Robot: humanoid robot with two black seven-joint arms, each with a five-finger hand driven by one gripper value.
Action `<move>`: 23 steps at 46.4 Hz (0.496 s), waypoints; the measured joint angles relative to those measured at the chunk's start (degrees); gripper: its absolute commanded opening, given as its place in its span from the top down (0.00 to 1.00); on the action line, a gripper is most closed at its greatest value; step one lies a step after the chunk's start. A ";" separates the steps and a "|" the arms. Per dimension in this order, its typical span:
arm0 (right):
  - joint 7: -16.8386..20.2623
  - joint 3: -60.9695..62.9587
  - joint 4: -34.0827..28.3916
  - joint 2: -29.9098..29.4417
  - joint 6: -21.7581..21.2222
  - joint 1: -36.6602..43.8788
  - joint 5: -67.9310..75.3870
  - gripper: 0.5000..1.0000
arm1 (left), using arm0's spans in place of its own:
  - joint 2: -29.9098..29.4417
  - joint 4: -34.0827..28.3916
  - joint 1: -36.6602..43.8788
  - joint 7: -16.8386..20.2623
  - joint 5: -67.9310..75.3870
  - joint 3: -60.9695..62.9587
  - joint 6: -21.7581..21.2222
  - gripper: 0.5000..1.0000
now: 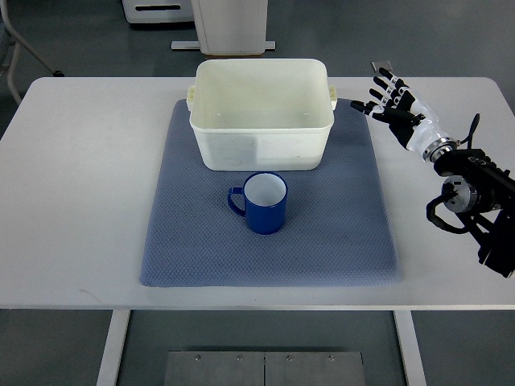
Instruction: Place cup in box with right hand
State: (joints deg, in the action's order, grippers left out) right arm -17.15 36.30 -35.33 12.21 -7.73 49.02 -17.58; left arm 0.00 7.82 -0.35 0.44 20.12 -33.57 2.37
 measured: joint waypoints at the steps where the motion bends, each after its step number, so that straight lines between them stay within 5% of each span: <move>1: -0.05 0.00 0.00 0.04 0.00 0.03 0.00 0.00 | 0.00 0.00 0.00 0.00 0.00 0.00 0.00 0.00; 23: -0.60 0.00 -0.08 0.36 -0.06 0.13 0.00 0.00 | 0.00 0.00 0.00 0.00 0.01 0.00 0.00 0.00</move>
State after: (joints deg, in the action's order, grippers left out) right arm -17.75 36.30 -35.41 12.57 -7.79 49.15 -17.58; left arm 0.00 7.82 -0.35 0.44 20.13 -33.57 2.37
